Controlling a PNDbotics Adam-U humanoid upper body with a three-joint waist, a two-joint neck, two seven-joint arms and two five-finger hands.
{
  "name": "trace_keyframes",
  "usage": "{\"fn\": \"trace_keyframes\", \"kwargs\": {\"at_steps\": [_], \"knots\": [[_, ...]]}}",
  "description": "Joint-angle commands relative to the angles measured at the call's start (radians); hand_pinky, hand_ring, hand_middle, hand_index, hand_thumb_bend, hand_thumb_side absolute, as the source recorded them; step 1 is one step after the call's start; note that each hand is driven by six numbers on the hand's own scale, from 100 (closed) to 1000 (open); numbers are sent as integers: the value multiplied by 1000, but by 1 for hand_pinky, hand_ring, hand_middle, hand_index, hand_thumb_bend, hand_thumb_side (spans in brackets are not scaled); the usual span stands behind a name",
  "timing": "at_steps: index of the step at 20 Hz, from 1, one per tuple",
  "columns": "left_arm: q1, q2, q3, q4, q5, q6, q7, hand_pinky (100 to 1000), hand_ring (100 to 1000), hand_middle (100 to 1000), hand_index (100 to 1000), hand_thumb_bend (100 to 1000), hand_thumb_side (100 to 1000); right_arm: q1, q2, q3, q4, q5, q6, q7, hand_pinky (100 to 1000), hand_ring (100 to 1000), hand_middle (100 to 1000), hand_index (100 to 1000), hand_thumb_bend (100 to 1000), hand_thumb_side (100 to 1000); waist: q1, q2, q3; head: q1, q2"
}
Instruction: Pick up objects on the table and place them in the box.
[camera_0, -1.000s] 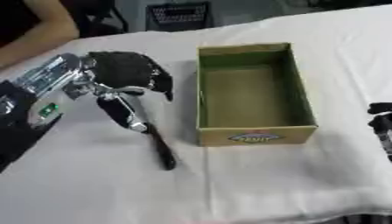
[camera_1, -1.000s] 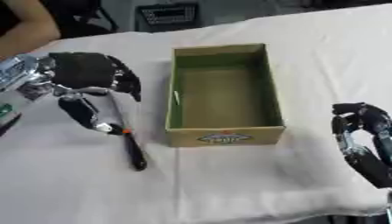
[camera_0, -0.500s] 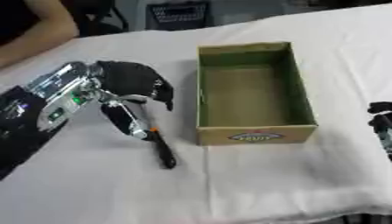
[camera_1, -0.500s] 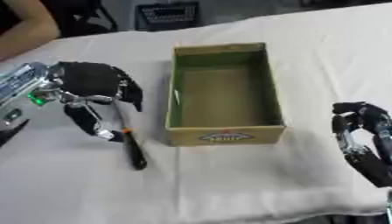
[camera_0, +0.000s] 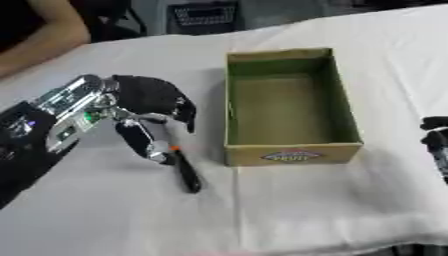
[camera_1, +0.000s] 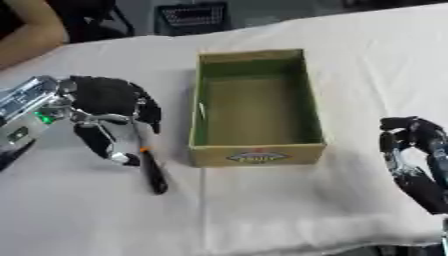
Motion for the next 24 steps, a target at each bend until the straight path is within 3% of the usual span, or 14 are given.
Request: {"fn": "trace_keyframes", "kwargs": {"at_steps": [1, 14, 24], "knots": [[-4, 12, 3, 3, -1, -6, 3, 680, 703, 672, 737, 554, 559, -1, -15, 1, -12, 0, -3, 2, 508, 582, 661, 780, 221, 784, -2, -13, 0, 10, -1], [11, 4, -13, -1, -10, -23, 27, 666, 673, 621, 716, 545, 543, -2, -16, -1, -14, 1, -2, 0, 509, 582, 661, 781, 218, 785, -2, -14, -1, 6, -10], [44, -1, -13, -28, -112, -41, 90, 663, 670, 601, 703, 570, 523, -2, -16, -2, -15, 2, -2, -1, 509, 582, 662, 781, 218, 784, -4, -12, 1, 4, -9]]}}
